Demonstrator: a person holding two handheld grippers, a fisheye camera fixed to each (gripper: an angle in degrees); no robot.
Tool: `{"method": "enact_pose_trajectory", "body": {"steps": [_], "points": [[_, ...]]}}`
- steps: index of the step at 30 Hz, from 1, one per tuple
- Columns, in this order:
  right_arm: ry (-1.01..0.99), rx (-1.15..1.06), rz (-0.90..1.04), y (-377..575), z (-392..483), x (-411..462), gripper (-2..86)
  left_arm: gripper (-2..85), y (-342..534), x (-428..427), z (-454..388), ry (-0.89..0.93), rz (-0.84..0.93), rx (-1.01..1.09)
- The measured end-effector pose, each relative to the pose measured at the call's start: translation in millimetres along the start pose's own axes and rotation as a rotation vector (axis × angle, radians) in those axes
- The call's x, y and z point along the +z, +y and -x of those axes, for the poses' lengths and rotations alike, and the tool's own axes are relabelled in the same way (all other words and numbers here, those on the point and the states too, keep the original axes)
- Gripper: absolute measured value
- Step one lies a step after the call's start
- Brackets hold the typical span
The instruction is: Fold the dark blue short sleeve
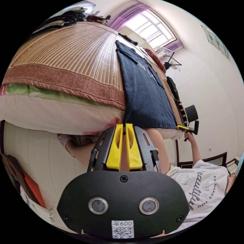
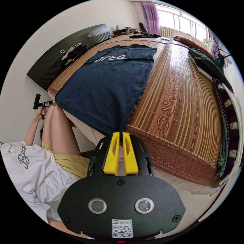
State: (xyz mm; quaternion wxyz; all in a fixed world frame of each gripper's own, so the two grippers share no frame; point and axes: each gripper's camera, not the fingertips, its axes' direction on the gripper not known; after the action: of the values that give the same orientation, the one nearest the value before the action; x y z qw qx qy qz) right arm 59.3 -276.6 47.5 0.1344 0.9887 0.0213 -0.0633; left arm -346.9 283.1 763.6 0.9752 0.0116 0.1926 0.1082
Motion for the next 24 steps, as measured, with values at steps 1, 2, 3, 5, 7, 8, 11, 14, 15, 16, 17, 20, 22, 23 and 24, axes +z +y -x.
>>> {"method": "enact_pose_trajectory", "body": {"steps": [1,2,3,5,7,8,11,14,15,16,17,20,22,23,24], "points": [[-0.021,0.017,-0.019,5,-2,0,-0.9,2.7,2,-1,0,0.008,-0.003,-0.001],[-0.034,0.032,-0.038,11,-4,-1,-0.9,2.8,8,-3,2,0.028,-0.014,-0.007],[-0.040,0.039,-0.048,14,-5,-1,-0.9,2.8,14,-4,4,0.053,-0.025,-0.014],[-0.052,0.064,-0.086,25,-7,-2,-0.8,2.7,23,-7,4,0.068,-0.055,-0.017],[-0.048,0.077,-0.120,34,-5,-3,-0.8,2.6,32,-9,0,0.067,-0.083,-0.012],[-0.043,0.082,-0.144,41,-4,-3,-0.8,2.5,36,-10,-3,0.064,-0.101,-0.007],[-0.045,0.101,-0.195,56,-5,-6,-0.8,2.4,47,-10,2,0.115,-0.125,-0.042],[-0.062,0.122,-0.218,66,-9,-9,-0.8,2.3,57,-11,11,0.181,-0.155,-0.070],[-0.062,0.122,-0.219,68,-9,-10,-0.9,2.3,60,-11,10,0.175,-0.149,-0.066],[-0.055,0.118,-0.218,70,-9,-11,-0.9,2.3,61,-9,7,0.143,-0.132,-0.057],[-0.045,0.116,-0.213,72,-8,-13,-0.9,2.3,61,-8,5,0.125,-0.121,-0.051],[-0.012,0.093,-0.186,74,-6,-18,-0.9,2.2,63,-6,-4,0.066,-0.102,-0.027],[0.008,0.081,-0.171,76,-6,-22,-0.9,2.1,69,-11,-3,0.079,-0.119,-0.026],[0.019,0.076,-0.165,78,-7,-25,-0.9,2.1,71,-13,-2,0.089,-0.123,-0.028],[0.023,0.076,-0.163,79,-8,-26,-0.9,2.1,75,-16,0,0.098,-0.135,-0.033]]}}
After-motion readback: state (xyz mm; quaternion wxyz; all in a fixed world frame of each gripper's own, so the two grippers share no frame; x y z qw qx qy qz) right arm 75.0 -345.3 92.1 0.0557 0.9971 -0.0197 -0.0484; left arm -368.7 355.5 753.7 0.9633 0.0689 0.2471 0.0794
